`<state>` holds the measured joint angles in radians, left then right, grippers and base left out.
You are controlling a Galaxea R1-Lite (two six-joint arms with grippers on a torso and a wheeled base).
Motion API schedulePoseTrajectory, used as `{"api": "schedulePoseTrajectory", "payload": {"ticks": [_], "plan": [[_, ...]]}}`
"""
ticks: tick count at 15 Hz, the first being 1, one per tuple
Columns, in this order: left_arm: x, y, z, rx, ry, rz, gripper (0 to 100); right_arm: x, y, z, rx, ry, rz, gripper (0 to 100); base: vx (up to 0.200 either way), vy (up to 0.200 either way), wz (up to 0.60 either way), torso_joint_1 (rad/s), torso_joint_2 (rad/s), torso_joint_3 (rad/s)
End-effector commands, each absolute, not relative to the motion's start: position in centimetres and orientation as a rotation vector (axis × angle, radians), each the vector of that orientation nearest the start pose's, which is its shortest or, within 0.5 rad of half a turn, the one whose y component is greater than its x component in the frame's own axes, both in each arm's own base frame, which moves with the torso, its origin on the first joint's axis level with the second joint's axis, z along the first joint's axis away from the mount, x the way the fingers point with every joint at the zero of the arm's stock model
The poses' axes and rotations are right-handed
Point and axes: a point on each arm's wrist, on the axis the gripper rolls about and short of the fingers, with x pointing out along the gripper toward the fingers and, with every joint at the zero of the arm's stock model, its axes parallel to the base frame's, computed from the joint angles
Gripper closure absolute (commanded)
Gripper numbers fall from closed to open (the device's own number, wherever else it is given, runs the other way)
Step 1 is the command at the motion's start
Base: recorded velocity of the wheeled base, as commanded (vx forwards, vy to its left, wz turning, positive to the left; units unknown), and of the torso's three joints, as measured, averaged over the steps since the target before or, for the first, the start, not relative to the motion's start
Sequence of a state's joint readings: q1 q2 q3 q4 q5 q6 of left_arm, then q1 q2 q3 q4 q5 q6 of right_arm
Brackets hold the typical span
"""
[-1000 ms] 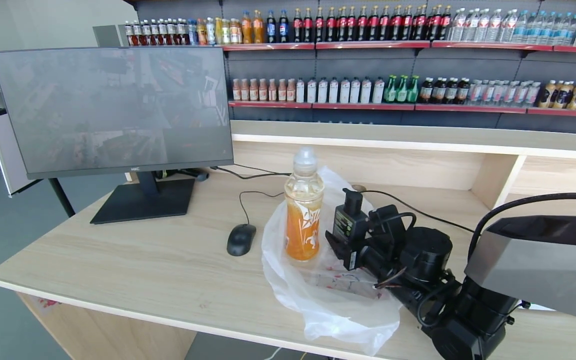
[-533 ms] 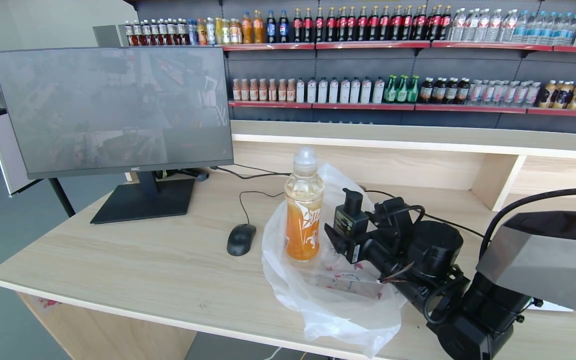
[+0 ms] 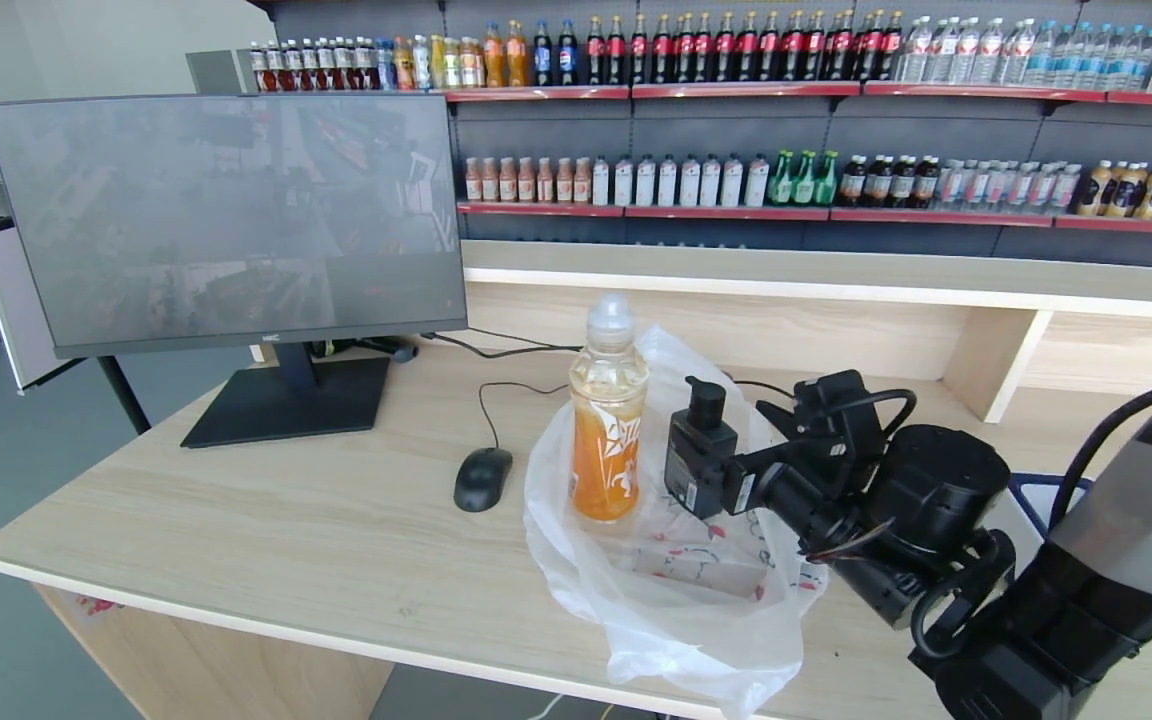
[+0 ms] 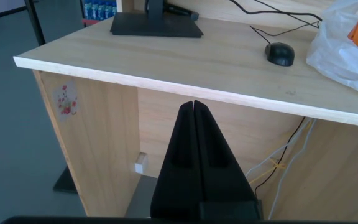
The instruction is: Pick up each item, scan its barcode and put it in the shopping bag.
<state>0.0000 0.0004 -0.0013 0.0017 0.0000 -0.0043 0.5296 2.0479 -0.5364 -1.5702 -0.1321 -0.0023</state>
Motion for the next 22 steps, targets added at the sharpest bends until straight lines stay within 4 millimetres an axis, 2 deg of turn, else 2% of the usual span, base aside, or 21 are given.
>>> {"api": "schedulePoseTrajectory", "payload": {"ticks": [1, 6, 8, 11, 12, 13, 14, 15, 16, 18, 19, 20, 22], "plan": [[-2.3, 0.0, 7.6, -0.005, 0.0, 0.0, 100, 26.3, 15.2, 12.0, 0.026, -0.084, 0.402, 0, 0.0, 0.0, 0.0, 0.0, 0.0, 0.0], [-2.3, 0.0, 7.6, -0.005, 0.0, 0.0, 100, 21.1, 12.4, 14.3, 0.027, -0.113, 0.411, 0, 0.0, 0.0, 0.0, 0.0, 0.0, 0.0], [-2.3, 0.0, 7.6, -0.005, 0.0, 0.0, 100, 17.9, 10.5, 15.4, 0.014, -0.149, 0.411, 0, 0.0, 0.0, 0.0, 0.0, 0.0, 0.0], [-2.3, 0.0, 7.5, -0.005, 0.002, 0.0, 100, 13.1, 7.7, 15.5, 0.017, -0.181, 0.412, 0, 0.0, 0.0, 0.0, 0.0, 0.0, 0.0], [-2.3, 0.0, 7.5, -0.005, 0.002, 0.0, 100, 11.9, 7.1, 16.8, 0.047, -0.263, 0.419, 0, 0.0, 0.0, 0.0, 0.0, 0.0, 0.0], [-2.3, 0.0, 7.5, -0.005, 0.002, 0.0, 100, 11.9, 7.1, 16.8, 0.047, -0.263, 0.419, 0, 0.0, 0.0, 0.0, 0.0, 0.0, 0.0], [-2.3, 0.0, 7.6, -0.005, 0.0, 0.0, 100, 9.8, 5.8, 18.5, 0.093, -0.393, 0.414, 0, 0.0, 0.0, 0.0, 0.0, 0.0, 0.0], [-2.3, 0.0, 7.6, -0.005, 0.0, 0.0, 100, 8.9, 5.2, 18.9, 0.1, -0.417, 0.407, 0, 0.0, 0.0, 0.0, 0.0, 0.0, 0.0], [-2.3, 0.0, 7.6, -0.002, 0.0, 0.0, 100, 7.9, 4.6, 18.5, 0.085, -0.373, 0.413, 0, 0.0, 0.0, 0.0, 0.0, 0.0, 0.0], [-2.3, 0.0, 7.5, 0.04, 0.003, -0.009, 100, 4.7, 2.6, 15.6, -0.032, -0.182, 0.436, 0, 0.0, 0.0, 0.0, 0.0, 0.0, 0.0], [-2.3, 0.0, 7.5, 0.038, 0.003, -0.008, 100, 3.9, 2.2, 14.8, -0.051, -0.141, 0.444, 0, 0.0, 0.0, 0.0, 0.0, 0.0, 0.0], [-2.3, 0.0, 7.6, 0.009, 0.0, -0.003, 100, 1.6, 0.8, 12.0, -0.099, -0.019, 0.471, 0, 0.0, 0.0, 0.0, 0.0, 0.0, 0.0], [-2.3, 0.0, 7.5, 0.005, 0.002, -0.003, 100, -0.1, -0.2, 10.1, -0.153, 0.078, 0.498, 0, 0.0, 0.0, 0.0, 0.0, 0.0, 0.0]]}}
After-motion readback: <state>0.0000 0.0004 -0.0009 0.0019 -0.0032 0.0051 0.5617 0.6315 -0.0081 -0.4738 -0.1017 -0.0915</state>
